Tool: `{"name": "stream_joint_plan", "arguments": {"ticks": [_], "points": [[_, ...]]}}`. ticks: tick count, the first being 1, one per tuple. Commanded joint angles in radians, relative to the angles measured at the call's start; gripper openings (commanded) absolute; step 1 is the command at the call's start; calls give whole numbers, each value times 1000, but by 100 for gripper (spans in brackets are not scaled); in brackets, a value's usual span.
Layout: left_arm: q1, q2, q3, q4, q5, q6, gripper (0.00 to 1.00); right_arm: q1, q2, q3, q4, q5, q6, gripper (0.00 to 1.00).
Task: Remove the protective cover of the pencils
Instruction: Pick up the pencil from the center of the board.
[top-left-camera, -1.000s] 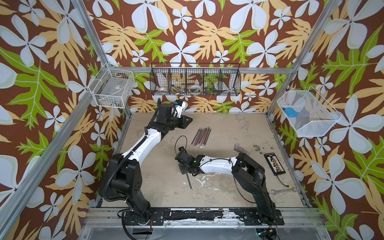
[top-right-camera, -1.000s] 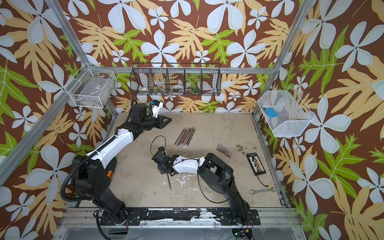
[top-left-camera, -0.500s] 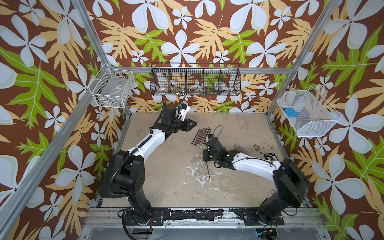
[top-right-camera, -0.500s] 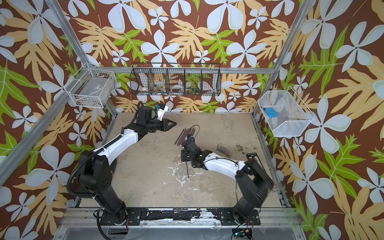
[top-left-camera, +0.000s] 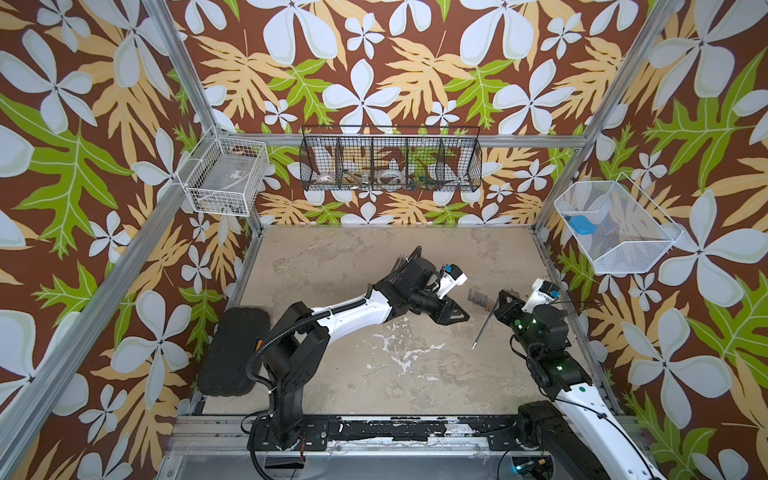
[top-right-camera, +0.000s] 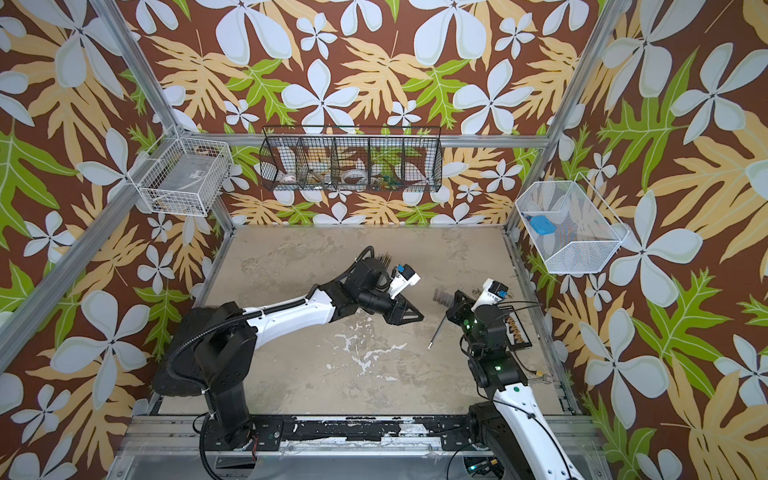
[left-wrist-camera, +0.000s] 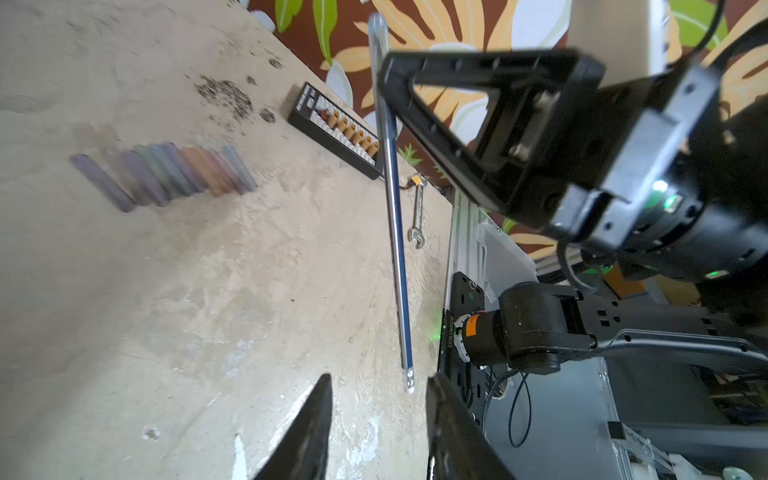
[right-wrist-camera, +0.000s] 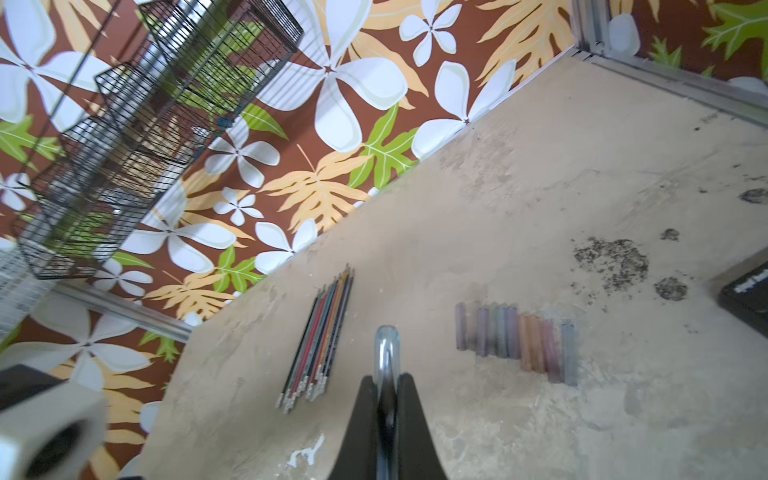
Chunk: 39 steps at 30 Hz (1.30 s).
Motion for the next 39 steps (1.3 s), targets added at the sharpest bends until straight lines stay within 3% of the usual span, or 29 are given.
{"name": "stream_joint_plan", "arguments": {"ticks": [1,14,16,18,22,25,27,31,39], "points": [[-27,24,19,-10,-12,22,40,-3,-16,-26,40,-74,126,0],[-69,85,67,-87,-53,56,40,-4,-42,-82,110,-101,222,0],[-71,94,78,-102,-51,61,30,-3,-40,-83,110,-96,222,0],[-71,109,97,-131,-50,73,2,-4,-39,-86,109,-96,218,0],[-71,147,163,-237,-75,119,0,-4,-20,-52,66,-96,139,0],[-71,163,204,-329,-202,167,0,-18,99,94,-81,-114,-38,35],[-69,177,239,-398,-287,208,0,-73,190,183,-150,-224,-136,48],[-69,179,258,-440,-409,244,0,-269,257,205,-106,-593,-173,52],[-69,178,261,-445,-402,256,0,-315,256,175,-57,-749,-180,47]]}}
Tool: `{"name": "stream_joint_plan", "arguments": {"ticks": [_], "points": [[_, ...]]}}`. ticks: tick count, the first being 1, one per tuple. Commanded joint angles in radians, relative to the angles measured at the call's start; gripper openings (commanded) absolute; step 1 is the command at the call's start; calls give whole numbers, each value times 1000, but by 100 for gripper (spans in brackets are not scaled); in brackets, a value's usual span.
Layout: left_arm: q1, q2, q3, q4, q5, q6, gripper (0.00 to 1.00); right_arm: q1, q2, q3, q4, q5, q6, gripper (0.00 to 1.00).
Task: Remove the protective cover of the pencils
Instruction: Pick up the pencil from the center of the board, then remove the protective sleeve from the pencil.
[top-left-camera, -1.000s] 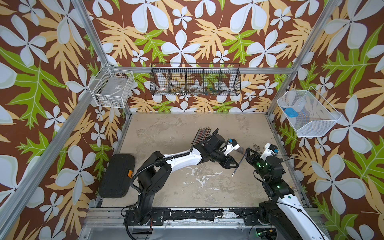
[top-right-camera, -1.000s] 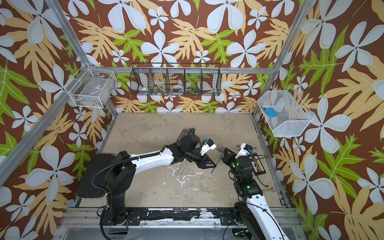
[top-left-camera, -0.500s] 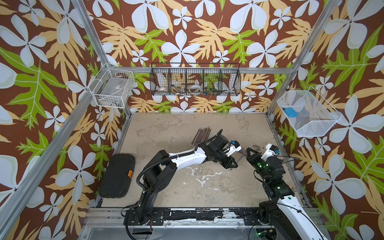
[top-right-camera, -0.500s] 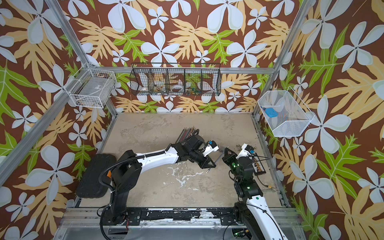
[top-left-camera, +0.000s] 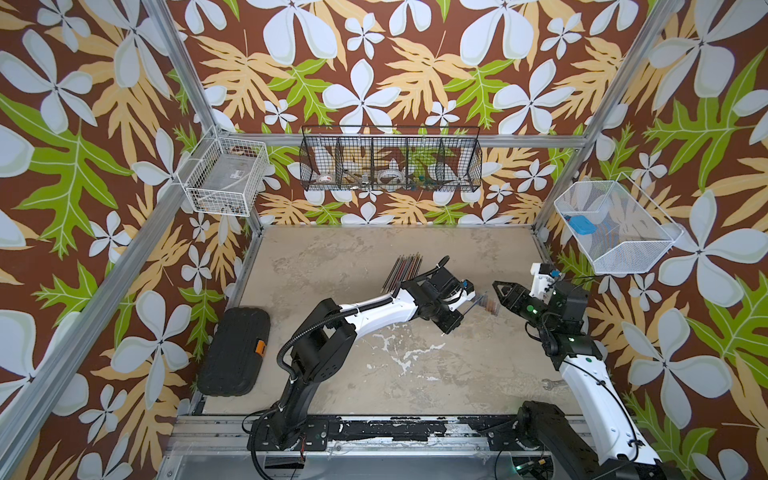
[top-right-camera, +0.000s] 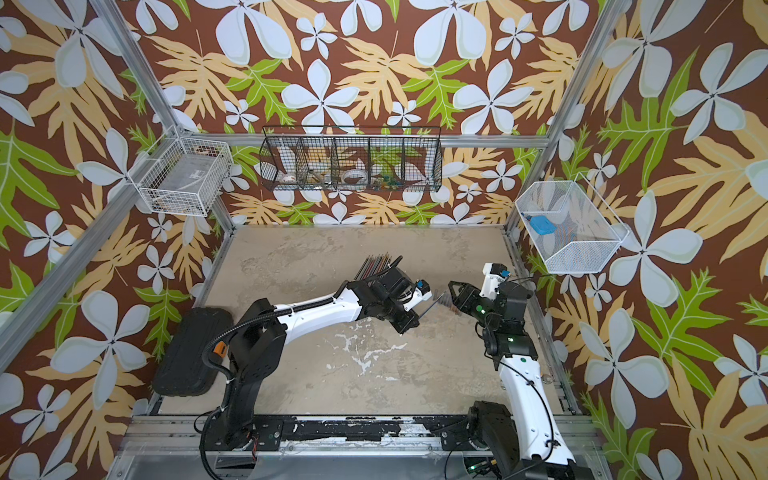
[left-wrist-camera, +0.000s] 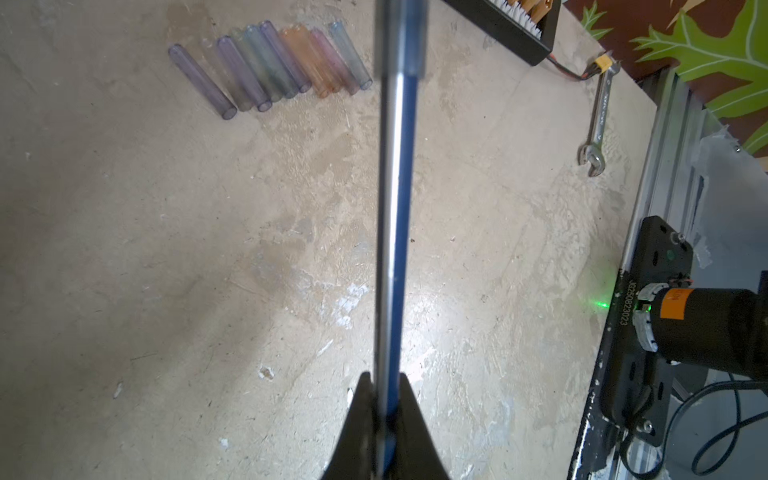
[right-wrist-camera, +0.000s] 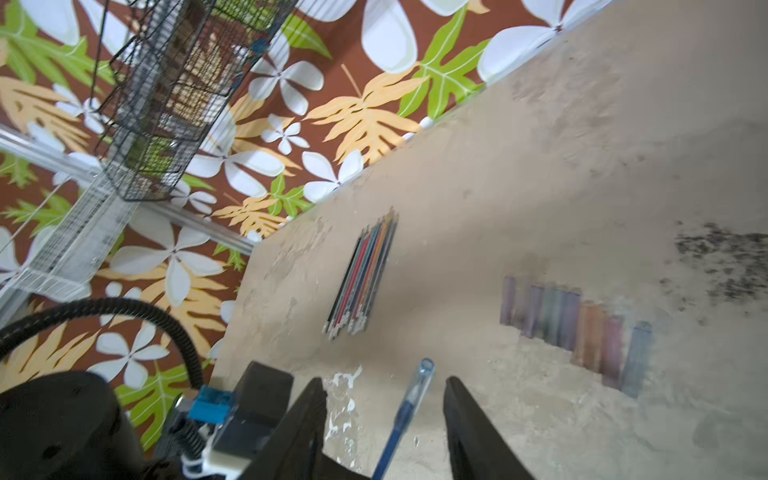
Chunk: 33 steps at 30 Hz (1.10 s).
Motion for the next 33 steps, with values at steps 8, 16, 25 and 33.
{"name": "stream_joint_plan", "arguments": {"ticks": [8,16,25,33], "points": [[-1,-12,3,-13,-1,23,0,-2,82,-59,87,-141,24,43],[-2,-22,-1,-8,6,20,0,-2,142,-125,222,-171,98,41],[-1,-18,-1,-7,12,16,0,-2,199,-132,378,-208,180,28],[-1,-20,-3,-5,12,13,0,-2,224,-121,376,-195,174,0]]}}
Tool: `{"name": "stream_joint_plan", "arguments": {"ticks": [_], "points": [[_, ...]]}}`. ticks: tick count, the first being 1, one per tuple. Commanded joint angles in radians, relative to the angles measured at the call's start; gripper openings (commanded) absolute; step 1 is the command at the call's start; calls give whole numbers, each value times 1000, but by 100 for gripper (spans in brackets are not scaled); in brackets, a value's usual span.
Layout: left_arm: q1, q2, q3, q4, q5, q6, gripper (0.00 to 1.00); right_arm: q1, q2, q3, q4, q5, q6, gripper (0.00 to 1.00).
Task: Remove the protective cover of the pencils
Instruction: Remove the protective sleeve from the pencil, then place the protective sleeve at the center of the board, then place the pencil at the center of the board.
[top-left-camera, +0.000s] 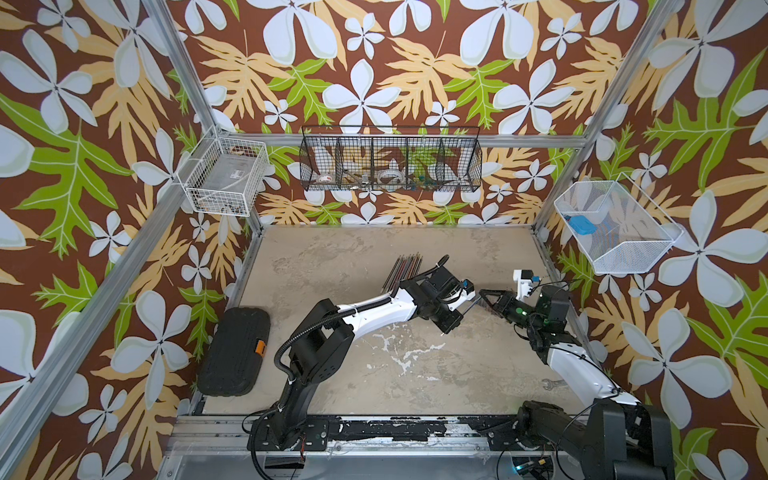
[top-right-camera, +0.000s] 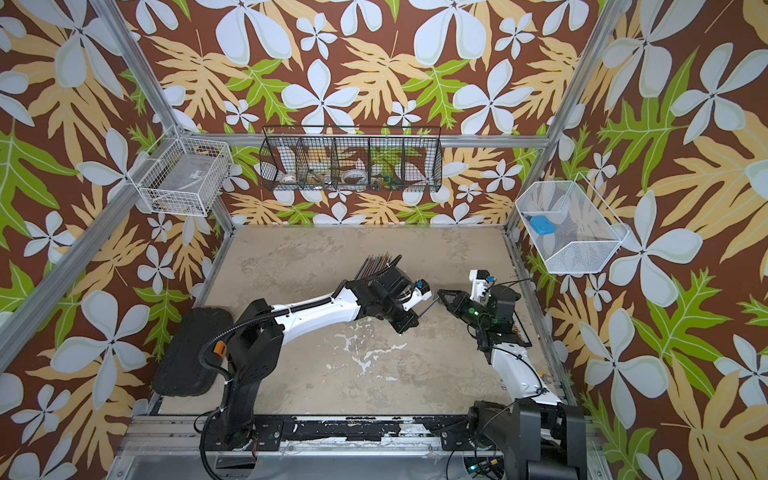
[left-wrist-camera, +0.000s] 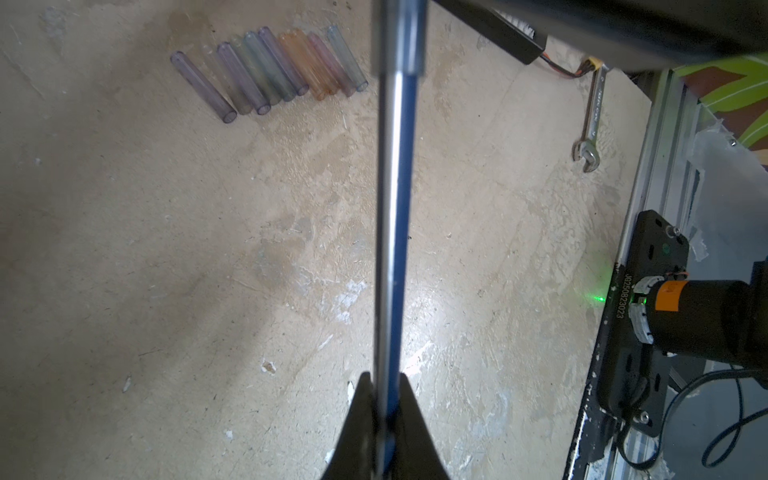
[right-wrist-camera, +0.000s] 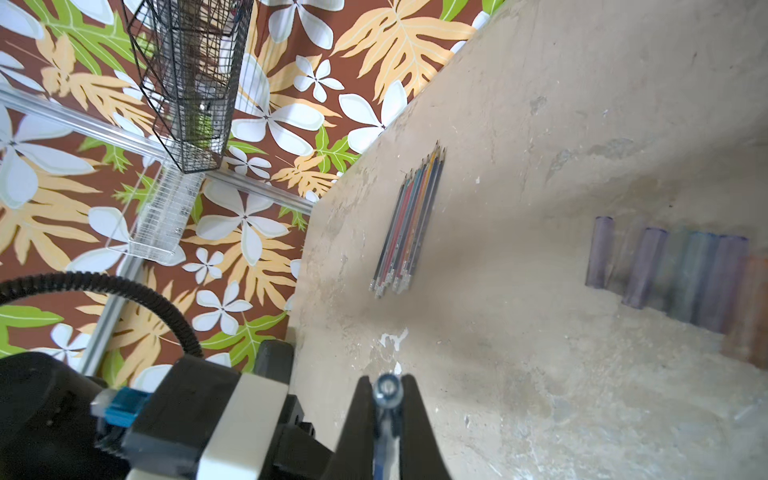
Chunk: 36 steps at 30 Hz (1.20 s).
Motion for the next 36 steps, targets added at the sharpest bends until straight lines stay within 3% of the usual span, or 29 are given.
{"name": "stream_joint_plan", "arguments": {"ticks": [1,12,23,26,30,33,36], "points": [[-2,-8,-1,1,7,3,0,-1,-3,8,20,29,-15,0],[-2,-30,-21,22,-17,-4,0,-134,67,112,-6,147,-23,0],[29,-42,-34,40,-13,-7,0,-147,158,202,-33,199,-52,0],[127,-43,-24,44,12,-24,0,-144,175,223,-180,317,-139,0],[357,-10,29,22,102,-54,0,-143,206,196,-329,546,-178,0],[487,28,58,5,105,-66,0,-143,222,165,-328,568,-173,0],[559,65,88,-37,20,-64,0,-142,226,143,-322,622,-169,2]]}}
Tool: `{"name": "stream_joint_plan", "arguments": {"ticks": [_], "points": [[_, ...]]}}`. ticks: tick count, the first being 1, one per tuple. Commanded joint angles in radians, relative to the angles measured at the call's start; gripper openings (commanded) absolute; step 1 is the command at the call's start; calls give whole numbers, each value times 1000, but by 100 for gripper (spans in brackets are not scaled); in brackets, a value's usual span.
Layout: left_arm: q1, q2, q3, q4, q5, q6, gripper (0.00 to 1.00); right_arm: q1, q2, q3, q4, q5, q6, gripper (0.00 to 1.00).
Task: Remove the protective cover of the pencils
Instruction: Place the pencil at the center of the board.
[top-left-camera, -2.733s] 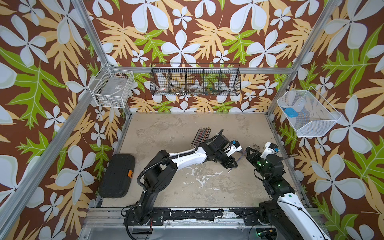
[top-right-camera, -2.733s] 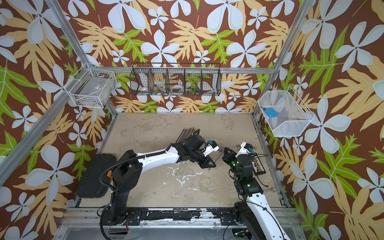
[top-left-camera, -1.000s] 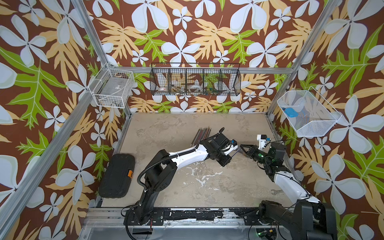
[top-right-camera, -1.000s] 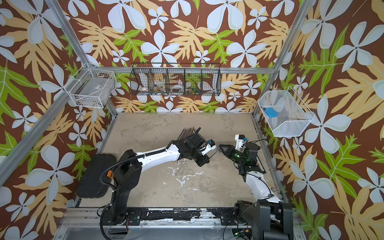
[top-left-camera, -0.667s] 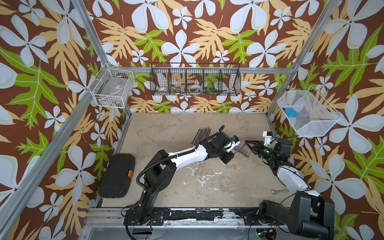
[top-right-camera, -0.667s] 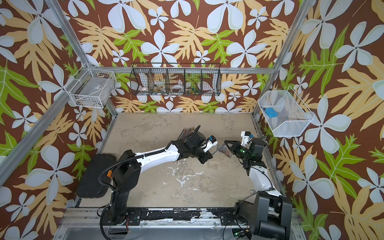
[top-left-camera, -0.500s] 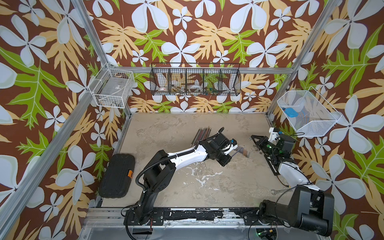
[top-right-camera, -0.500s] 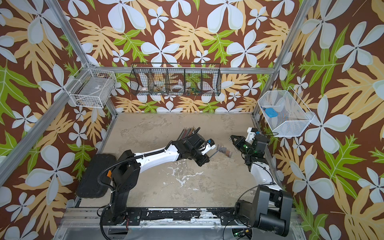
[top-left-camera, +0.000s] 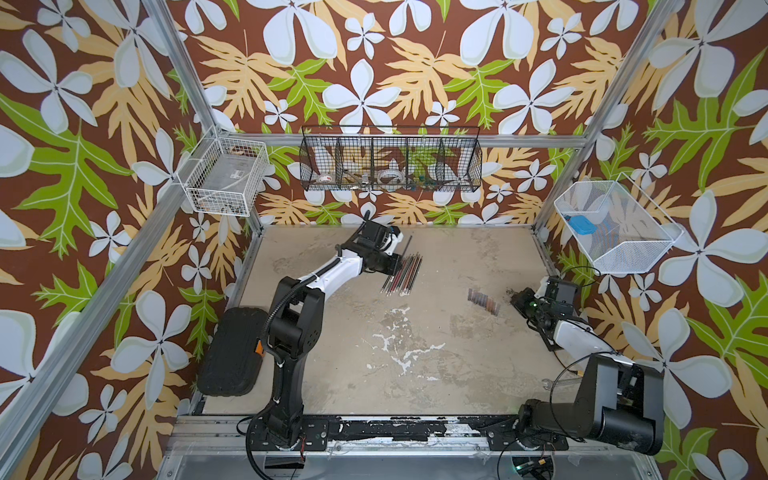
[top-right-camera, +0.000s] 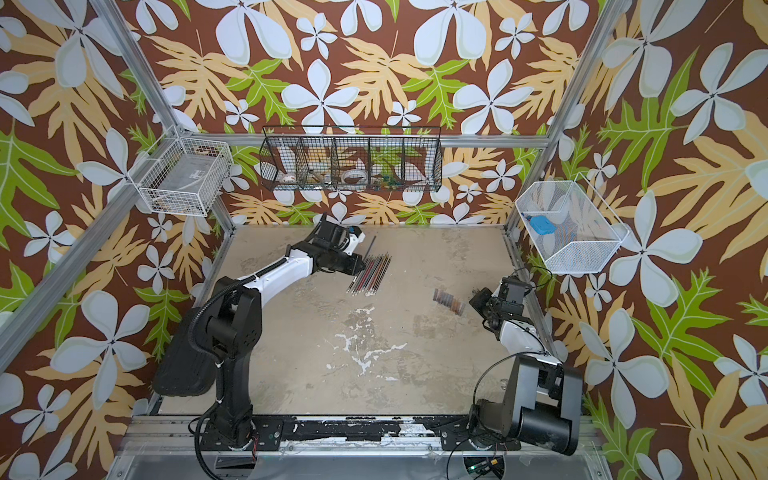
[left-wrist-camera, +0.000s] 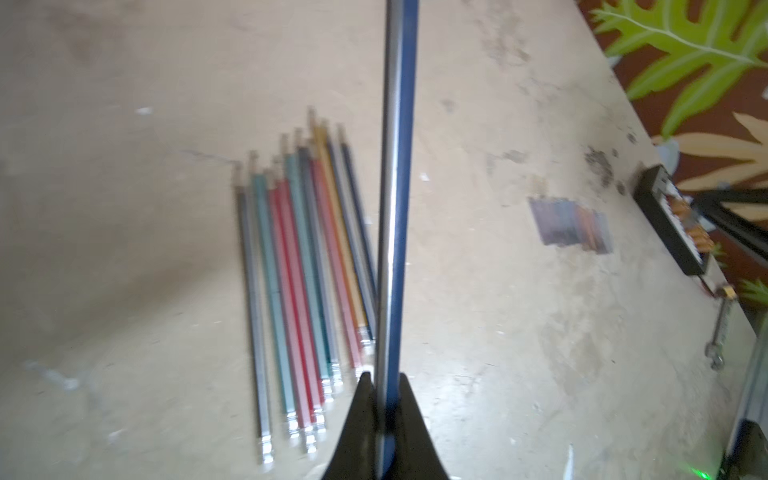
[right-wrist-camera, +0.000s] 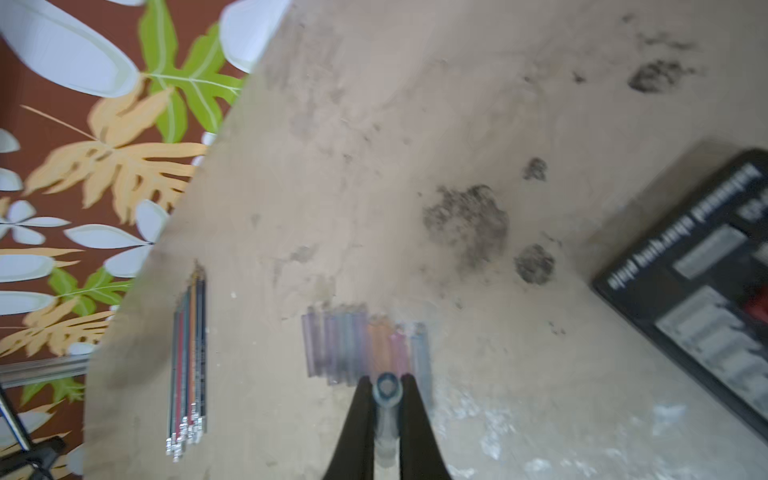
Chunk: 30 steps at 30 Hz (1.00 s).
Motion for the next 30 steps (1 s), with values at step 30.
{"name": "stream_joint_plan", "arguments": {"ticks": [30], "points": [[90,64,-19,-9,-10,-6,24,40,104,-54,99,-60,-90,36]]}}
